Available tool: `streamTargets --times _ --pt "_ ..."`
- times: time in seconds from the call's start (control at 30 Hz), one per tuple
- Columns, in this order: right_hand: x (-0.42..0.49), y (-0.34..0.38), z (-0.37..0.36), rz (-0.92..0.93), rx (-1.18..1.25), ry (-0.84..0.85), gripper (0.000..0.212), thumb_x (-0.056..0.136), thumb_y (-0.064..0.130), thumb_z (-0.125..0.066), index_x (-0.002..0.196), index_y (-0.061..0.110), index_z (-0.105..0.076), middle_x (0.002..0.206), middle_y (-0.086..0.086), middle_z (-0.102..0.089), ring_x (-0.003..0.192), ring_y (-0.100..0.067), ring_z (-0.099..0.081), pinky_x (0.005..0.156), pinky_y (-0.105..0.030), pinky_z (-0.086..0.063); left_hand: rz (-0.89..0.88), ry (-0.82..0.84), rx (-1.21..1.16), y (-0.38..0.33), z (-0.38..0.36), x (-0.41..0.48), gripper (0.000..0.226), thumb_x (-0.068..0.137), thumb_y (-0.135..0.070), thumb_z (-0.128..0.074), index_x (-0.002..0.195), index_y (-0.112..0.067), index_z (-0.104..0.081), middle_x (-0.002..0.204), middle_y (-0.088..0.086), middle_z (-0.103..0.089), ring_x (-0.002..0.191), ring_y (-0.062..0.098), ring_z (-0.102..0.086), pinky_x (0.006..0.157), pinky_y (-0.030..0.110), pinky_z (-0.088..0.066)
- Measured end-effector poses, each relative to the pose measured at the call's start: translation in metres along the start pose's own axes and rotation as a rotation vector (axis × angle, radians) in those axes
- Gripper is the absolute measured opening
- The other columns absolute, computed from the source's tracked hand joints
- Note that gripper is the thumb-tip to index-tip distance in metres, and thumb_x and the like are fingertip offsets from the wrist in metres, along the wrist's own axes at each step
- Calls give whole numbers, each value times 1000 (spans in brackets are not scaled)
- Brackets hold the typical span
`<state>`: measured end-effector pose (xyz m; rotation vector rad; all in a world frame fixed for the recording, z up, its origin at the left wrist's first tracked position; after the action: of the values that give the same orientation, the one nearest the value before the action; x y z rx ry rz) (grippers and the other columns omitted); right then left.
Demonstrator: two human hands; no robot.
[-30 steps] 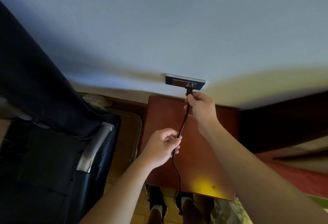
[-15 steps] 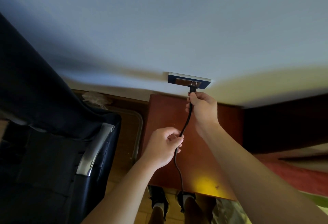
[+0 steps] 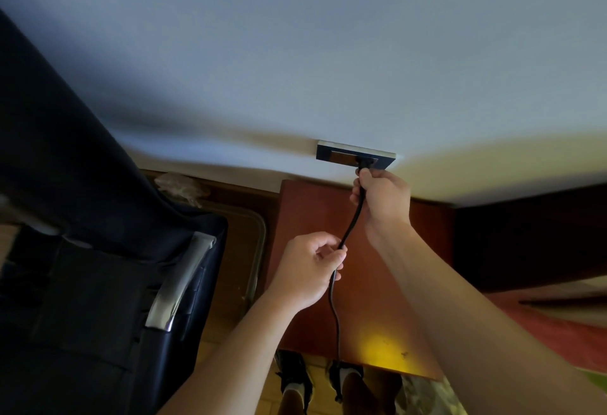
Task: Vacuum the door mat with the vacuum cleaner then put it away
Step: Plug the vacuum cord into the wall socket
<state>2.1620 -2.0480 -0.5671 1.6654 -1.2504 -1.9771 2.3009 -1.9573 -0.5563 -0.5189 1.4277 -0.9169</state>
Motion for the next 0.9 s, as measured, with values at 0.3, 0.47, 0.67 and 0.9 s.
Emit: streamTargets --times 0.3,0.47,0.67,0.9 --pt "-4 7 4 97 -139 74 14 100 10 -57 88 9 -65 75 -3 -58 57 -12 -55 71 -33 -53 -41 -59 55 3 2 -11 11 99 -13 -64 100 -13 -75 84 13 -72 70 17 -71 58 18 -54" --pt "-4 9 4 160 -232 103 21 98 15 -59 79 13 -66 55 9 -61 61 -16 -56 76 -43 -52 -62 -92 60 6 -1 -14 11 98 -12 -64 100 -17 -74 84 10 -72 71 10 -70 61 21 -57" --pt "-7 9 7 175 -273 111 17 97 17 -61 81 19 -68 58 10 -64 70 -20 -59 79 -46 -55 -63 -135 57 15 -6 -16 15 97 -13 -66 107 -21 -74 84 4 -72 77 12 -71 74 38 -62" --pt "-2 16 8 260 -460 104 17 96 24 -60 105 13 -72 83 4 -69 78 -18 -65 88 -48 -59 -98 -136 204 10 -5 -25 32 99 -16 -63 130 -12 -67 91 -5 -73 78 7 -72 83 36 -61"
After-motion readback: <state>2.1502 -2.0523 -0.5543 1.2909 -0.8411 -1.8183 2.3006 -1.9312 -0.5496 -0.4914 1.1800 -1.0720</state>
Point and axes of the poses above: each hand's wrist, its own x-axis towards the middle knuckle, its own z-axis out of the back of the hand, y = z × x, the point moved 8 cm from there along x, towards the middle knuckle
